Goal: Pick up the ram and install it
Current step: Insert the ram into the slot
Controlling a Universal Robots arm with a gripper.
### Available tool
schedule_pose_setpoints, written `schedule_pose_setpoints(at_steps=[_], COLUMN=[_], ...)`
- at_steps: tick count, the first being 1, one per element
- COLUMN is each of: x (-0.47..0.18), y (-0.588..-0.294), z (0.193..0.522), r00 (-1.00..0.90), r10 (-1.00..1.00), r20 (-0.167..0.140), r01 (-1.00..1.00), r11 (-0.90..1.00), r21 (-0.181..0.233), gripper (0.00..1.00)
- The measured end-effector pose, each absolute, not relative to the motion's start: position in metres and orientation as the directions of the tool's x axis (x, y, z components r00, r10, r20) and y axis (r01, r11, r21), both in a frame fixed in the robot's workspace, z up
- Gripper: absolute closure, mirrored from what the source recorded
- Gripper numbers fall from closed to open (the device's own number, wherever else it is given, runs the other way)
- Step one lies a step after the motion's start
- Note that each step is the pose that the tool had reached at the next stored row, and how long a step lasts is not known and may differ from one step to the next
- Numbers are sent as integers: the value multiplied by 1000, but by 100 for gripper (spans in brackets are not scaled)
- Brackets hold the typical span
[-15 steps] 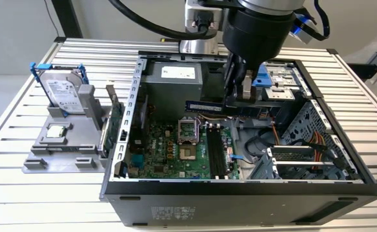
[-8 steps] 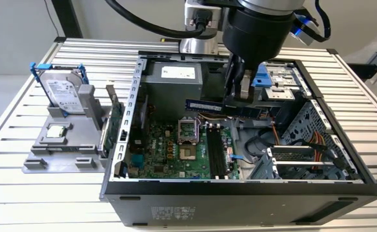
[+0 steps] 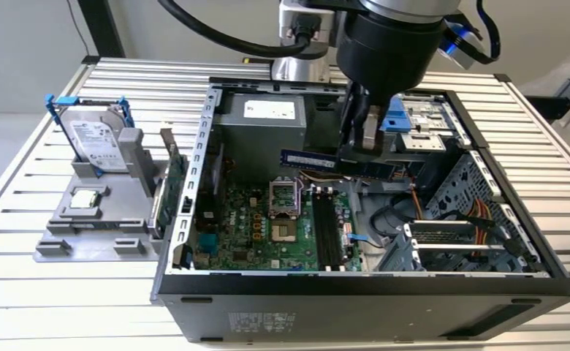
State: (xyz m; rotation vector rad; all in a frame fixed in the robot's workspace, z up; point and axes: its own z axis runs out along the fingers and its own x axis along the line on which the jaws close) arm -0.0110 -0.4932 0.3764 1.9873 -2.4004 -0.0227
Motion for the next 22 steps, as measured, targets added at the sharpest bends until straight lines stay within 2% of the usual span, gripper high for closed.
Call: schedule_pose_setpoints(at_steps=[22], x=[-11], y=[-493], z=[376], r00=[-321], r10=[-947], r20=[10], r01=[-947], r11=[321], r21=[27], gripper=[100])
